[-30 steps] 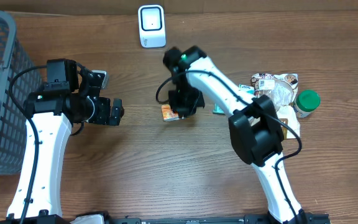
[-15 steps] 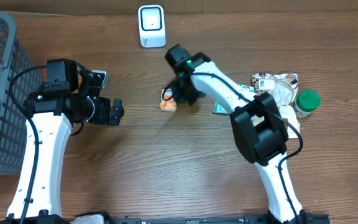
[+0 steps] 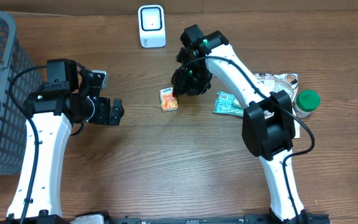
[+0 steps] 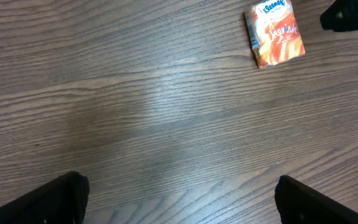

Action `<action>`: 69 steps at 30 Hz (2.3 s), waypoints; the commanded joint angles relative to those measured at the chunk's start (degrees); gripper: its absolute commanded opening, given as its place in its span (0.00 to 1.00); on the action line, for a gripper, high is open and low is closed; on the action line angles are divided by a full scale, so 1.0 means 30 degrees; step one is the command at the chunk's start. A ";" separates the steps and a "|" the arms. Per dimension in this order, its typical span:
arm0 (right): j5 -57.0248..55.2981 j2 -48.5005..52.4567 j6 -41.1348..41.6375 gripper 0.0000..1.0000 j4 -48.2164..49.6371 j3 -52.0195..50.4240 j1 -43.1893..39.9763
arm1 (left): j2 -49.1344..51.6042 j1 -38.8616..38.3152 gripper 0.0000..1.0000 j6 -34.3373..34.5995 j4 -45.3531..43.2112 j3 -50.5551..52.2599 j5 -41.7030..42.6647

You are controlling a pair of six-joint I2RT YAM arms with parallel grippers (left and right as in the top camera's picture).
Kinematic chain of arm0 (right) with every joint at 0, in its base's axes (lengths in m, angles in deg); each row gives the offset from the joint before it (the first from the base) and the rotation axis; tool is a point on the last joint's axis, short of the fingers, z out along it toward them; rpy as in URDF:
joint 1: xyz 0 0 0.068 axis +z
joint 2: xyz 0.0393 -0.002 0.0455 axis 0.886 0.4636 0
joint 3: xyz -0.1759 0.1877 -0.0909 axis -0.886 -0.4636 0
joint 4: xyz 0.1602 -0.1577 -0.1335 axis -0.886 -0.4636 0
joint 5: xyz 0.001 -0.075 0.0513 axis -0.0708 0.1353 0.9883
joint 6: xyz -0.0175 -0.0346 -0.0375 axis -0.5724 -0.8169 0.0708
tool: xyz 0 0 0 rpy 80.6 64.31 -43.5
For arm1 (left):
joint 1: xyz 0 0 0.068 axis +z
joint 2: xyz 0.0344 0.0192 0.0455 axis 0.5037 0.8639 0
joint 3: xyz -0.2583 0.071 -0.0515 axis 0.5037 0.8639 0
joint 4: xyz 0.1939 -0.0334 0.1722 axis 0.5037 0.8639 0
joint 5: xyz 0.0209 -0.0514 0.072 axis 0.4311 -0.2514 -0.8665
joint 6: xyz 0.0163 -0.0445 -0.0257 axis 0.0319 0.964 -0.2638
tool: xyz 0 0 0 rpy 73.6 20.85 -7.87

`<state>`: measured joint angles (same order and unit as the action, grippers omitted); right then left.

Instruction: Scan the item barcode

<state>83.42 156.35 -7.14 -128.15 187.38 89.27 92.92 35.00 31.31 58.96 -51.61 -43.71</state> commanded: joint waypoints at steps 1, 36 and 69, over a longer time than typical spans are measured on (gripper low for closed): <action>0.0991 0.0080 -0.0015 0.47 0.0670 -0.1035 0.0379 | 0.0000 0.0029 1.00 -0.0415 -0.0022 -0.0087 0.0080; 2.2964 -0.5115 -0.3526 0.04 0.0976 -0.1938 -0.5333 | 0.0000 0.0029 1.00 -0.0415 -0.0015 -0.0087 0.0080; -1.5730 0.1435 -1.3289 0.04 2.0203 0.3359 0.1676 | 0.0000 0.0029 1.00 -0.0415 -0.0015 -0.0087 0.0080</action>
<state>39.93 156.78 -31.18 -72.77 196.83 93.97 92.92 35.00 31.29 58.96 -51.61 -43.71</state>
